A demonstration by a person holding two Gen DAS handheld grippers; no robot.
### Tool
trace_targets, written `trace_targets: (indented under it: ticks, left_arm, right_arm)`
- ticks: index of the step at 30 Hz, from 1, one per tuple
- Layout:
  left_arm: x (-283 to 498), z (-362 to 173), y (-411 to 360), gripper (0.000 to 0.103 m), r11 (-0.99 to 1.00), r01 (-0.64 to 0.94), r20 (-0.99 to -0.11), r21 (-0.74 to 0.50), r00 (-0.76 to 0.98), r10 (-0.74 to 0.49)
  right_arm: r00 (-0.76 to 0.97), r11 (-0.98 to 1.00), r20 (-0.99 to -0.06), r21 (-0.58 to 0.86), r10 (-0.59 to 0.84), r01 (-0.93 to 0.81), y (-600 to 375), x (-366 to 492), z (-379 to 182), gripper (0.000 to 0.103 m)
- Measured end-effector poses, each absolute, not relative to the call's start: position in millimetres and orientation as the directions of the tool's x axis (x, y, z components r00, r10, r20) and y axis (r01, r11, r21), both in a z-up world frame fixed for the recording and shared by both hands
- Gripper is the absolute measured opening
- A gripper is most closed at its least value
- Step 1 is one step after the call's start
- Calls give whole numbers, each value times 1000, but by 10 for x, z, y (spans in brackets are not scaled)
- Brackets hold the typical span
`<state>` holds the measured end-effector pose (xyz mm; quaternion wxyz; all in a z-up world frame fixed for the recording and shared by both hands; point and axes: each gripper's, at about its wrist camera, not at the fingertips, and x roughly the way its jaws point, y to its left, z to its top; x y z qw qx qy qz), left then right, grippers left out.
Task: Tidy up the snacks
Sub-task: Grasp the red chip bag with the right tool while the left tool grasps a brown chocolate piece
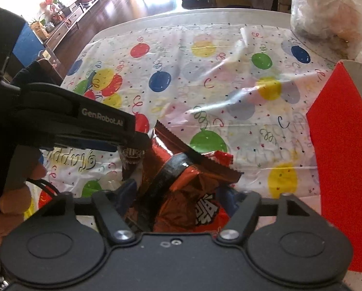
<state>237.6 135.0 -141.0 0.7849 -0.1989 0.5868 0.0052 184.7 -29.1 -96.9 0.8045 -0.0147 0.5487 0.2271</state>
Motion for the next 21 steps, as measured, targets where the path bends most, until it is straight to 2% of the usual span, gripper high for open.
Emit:
trace_targets:
  ticks: [2, 4, 5, 7, 21]
  left_arm:
    - [2372, -1412, 1351, 37, 921, -245, -924, -303, 311, -222]
    - [2367, -1414, 1357, 33, 920, -249, -924, -304, 314, -220]
    - [2363, -1414, 1359, 33, 919, -251, -923, -305, 316, -220]
    - [2352, -1415, 1358, 29, 917, -252, -921, -309, 320, -222]
    - [2185, -1305, 1448, 26, 889, -286, -895, -358, 377, -239]
  right_arm:
    - [298, 891, -885, 230, 359, -392, -298, 1841, -955, 57]
    - [302, 890, -881, 234, 364, -390, -320, 1837, -947, 55]
    - [304, 888, -878, 240, 371, -392, -329, 1834, -942, 50]
    - [303, 880, -870, 254, 389, -402, -353, 1822, -937, 47]
    - [357, 878, -833, 281, 424, -387, -708, 1670, -713, 46]
